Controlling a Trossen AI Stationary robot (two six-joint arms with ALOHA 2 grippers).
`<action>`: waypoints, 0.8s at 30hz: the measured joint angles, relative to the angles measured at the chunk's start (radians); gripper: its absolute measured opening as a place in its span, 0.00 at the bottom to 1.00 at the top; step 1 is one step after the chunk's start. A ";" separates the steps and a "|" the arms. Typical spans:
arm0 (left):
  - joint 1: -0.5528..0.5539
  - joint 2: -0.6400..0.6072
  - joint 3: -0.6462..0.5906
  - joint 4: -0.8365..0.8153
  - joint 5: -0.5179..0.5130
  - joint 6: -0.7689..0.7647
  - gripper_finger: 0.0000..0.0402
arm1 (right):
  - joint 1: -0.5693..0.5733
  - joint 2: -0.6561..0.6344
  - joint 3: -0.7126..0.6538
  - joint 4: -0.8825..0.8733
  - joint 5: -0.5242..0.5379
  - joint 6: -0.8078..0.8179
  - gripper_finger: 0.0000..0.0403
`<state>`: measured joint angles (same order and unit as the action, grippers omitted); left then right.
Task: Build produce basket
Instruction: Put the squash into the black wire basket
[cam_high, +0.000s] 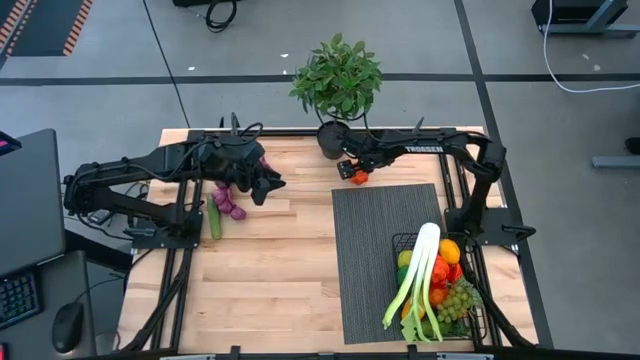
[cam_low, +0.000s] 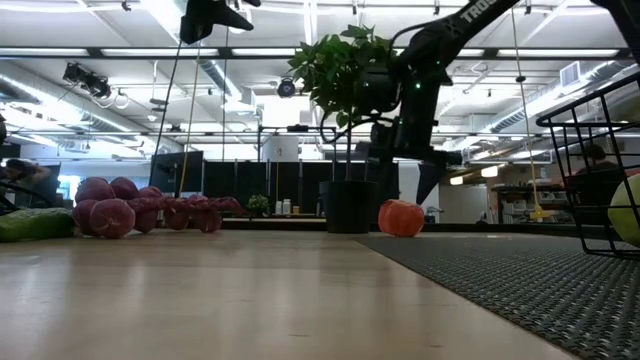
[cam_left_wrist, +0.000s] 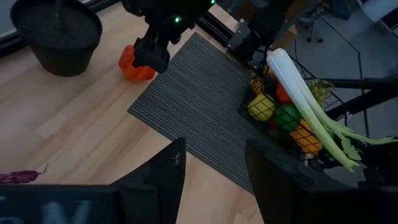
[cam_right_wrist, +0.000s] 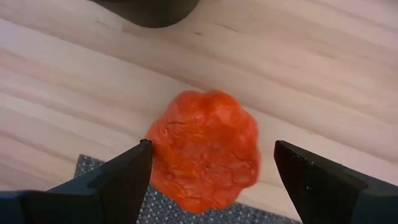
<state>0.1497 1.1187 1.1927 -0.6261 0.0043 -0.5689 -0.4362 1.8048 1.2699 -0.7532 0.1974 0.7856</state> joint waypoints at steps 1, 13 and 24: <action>0.000 0.000 0.000 0.001 0.000 0.005 0.43 | 0.000 0.007 0.000 0.012 -0.001 0.000 0.84; 0.005 0.000 0.000 0.001 0.000 0.093 0.43 | 0.002 0.041 0.002 0.022 -0.031 0.016 0.83; 0.005 0.000 0.000 0.002 0.000 0.138 0.43 | 0.009 0.035 0.002 -0.012 -0.105 0.035 0.71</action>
<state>0.1543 1.1187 1.1927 -0.6246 0.0042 -0.4312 -0.4275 1.8396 1.2720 -0.7650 0.0924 0.8207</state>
